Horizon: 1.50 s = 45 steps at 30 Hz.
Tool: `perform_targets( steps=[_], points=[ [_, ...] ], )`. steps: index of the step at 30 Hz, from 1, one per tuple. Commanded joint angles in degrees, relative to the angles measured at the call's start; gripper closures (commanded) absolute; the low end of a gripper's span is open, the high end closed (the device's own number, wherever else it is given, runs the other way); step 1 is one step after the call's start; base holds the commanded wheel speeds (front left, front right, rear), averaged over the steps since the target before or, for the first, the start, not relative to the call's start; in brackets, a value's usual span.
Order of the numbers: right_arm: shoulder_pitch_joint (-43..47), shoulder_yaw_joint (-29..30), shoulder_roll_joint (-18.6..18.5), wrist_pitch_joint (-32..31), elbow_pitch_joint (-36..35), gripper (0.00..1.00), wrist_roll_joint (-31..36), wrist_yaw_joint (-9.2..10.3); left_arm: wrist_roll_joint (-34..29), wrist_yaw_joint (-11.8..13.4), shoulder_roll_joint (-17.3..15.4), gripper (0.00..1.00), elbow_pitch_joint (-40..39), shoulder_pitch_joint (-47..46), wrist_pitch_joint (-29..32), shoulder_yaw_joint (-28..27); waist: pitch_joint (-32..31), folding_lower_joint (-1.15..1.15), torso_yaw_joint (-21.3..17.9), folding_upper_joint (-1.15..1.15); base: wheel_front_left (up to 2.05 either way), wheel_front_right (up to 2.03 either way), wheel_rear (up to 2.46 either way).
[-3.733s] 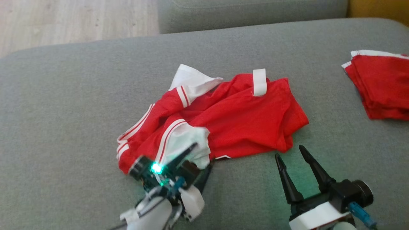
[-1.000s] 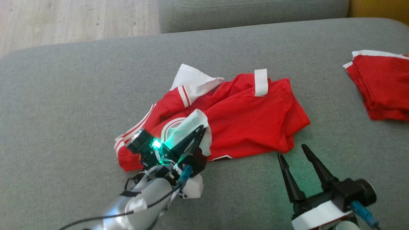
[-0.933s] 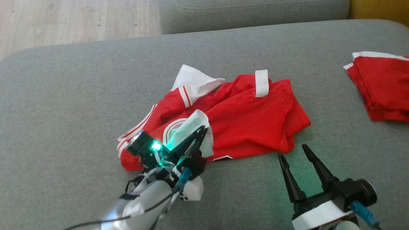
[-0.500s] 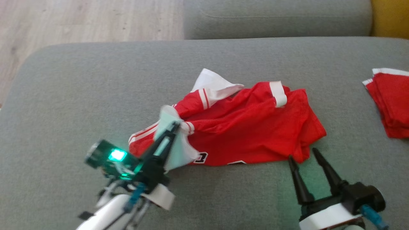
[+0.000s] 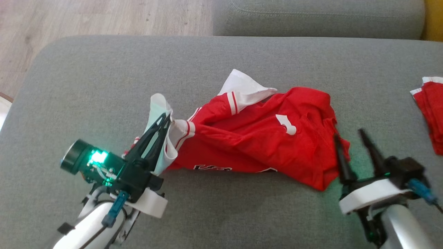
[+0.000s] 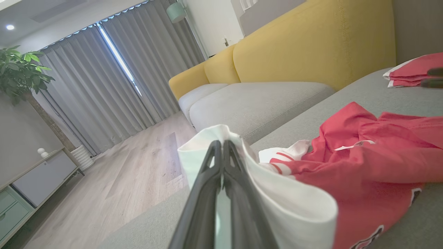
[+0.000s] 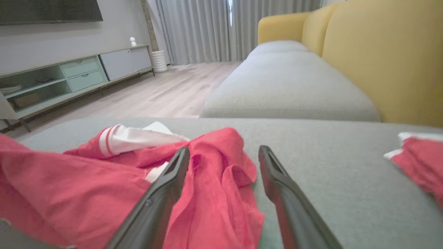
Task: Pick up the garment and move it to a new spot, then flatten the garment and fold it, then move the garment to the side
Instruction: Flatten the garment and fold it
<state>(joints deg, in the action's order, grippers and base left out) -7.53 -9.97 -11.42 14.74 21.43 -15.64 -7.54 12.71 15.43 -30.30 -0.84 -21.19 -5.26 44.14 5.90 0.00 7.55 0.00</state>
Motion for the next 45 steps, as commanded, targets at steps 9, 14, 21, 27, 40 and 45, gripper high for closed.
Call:
perform_targets(
  steps=[9,14,21,27,40,45],
  points=[
    [-13.4,-18.1,-10.3,-13.4,2.7,0.0,-18.5,0.05,-0.5,0.1,-1.1,1.0,-2.5,-4.4,0.7,-2.0,1.5,0.0,0.6,0.0,0.0,0.0,0.0],
    [-18.8,-22.9,-13.3,-19.6,5.7,0.0,-24.8,0.05,-0.6,-0.4,0.2,1.0,-1.7,-5.4,0.3,-1.2,2.6,0.0,2.2,0.0,0.0,0.0,0.0],
    [-23.1,-27.2,-14.5,-23.4,10.7,0.53,-28.4,0.05,-0.5,-1.1,1.8,1.0,-0.3,-7.2,-0.2,-0.3,3.7,0.0,4.4,0.0,0.0,0.0,0.0],
    [-25.8,-27.3,-14.4,-17.5,13.4,1.0,-27.1,0.05,-0.4,-1.5,2.1,1.0,0.9,-8.1,-0.5,-0.1,3.6,0.0,4.6,0.0,0.0,0.0,0.0],
    [-32.5,-23.9,-21.1,-6.8,5.2,1.0,-29.3,0.05,3.9,-11.2,-1.7,1.0,5.9,-19.8,-3.2,-3.7,-5.3,0.0,-1.3,0.0,0.0,0.0,0.0],
    [-34.4,-21.1,-25.6,-6.9,-3.4,1.0,-30.3,0.05,5.1,-14.6,-4.1,1.0,5.3,-25.7,-2.4,-5.8,-8.5,0.0,-4.6,0.0,0.0,0.0,0.0]
  ],
)
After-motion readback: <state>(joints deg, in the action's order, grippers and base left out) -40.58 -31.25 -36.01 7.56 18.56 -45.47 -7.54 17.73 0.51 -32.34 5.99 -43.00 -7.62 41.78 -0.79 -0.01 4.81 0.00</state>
